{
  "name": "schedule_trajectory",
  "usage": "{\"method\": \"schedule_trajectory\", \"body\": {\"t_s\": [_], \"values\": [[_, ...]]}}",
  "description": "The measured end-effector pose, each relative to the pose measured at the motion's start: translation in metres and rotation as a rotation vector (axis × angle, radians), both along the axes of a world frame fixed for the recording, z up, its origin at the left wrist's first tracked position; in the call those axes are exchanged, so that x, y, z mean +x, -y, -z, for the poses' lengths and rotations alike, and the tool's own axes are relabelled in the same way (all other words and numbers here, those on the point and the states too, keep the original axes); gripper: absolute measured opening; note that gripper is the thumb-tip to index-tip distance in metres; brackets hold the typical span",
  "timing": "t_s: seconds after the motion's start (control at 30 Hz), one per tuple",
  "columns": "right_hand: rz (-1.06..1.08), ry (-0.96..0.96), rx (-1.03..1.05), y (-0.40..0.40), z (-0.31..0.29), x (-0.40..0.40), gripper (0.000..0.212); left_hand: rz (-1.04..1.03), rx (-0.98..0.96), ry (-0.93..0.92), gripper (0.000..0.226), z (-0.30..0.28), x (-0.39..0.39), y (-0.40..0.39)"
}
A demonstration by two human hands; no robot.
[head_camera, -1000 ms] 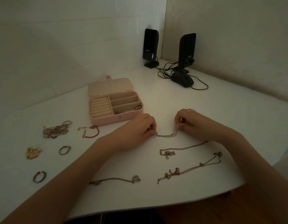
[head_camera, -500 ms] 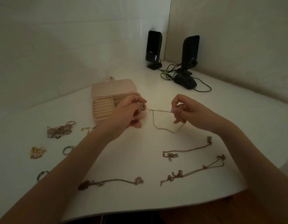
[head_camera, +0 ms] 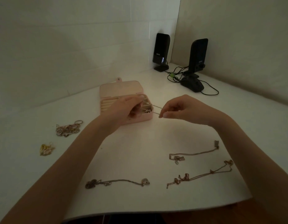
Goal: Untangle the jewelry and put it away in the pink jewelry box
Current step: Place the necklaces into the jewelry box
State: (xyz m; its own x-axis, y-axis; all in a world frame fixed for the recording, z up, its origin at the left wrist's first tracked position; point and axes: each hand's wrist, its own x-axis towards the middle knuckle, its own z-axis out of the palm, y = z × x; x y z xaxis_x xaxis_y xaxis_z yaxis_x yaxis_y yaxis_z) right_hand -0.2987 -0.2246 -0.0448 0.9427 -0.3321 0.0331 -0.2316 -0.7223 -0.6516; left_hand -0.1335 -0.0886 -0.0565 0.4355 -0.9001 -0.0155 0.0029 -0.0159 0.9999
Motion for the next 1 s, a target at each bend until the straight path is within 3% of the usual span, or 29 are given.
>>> {"method": "schedule_trajectory", "body": {"t_s": [0.13,0.3,0.4,0.5,0.6,0.7,0.8,0.87,1.0], "values": [[0.023,0.068,-0.084,-0.001,-0.004,0.016,0.006,-0.011,-0.034,-0.137,0.027,-0.001,0.010,0.000],[0.131,0.237,-0.036,0.005,-0.017,0.029,0.005,-0.027,-0.208,-0.405,0.048,-0.012,0.022,-0.008],[0.202,0.235,-0.007,0.011,-0.016,0.038,0.008,-0.095,-0.271,-0.481,0.038,-0.010,0.030,-0.008],[0.261,0.262,0.005,0.013,-0.013,0.045,0.009,-0.186,-0.210,-0.453,0.033,-0.005,0.032,-0.003],[0.301,0.354,0.145,0.014,-0.009,0.050,0.009,-0.251,-0.242,-0.464,0.030,-0.002,0.034,-0.001],[0.325,0.422,0.373,0.012,-0.005,0.050,0.009,-0.195,-0.343,-0.607,0.031,-0.002,0.037,-0.005],[0.332,0.430,0.447,0.009,0.000,0.051,0.007,-0.132,-0.405,-0.735,0.039,-0.003,0.038,-0.006],[0.328,0.438,0.473,0.006,0.002,0.052,0.008,-0.162,-0.369,-0.685,0.040,-0.002,0.033,-0.001],[0.280,0.455,0.496,-0.004,0.003,0.056,0.008,-0.245,-0.194,-0.234,0.031,0.007,0.021,0.008]]}}
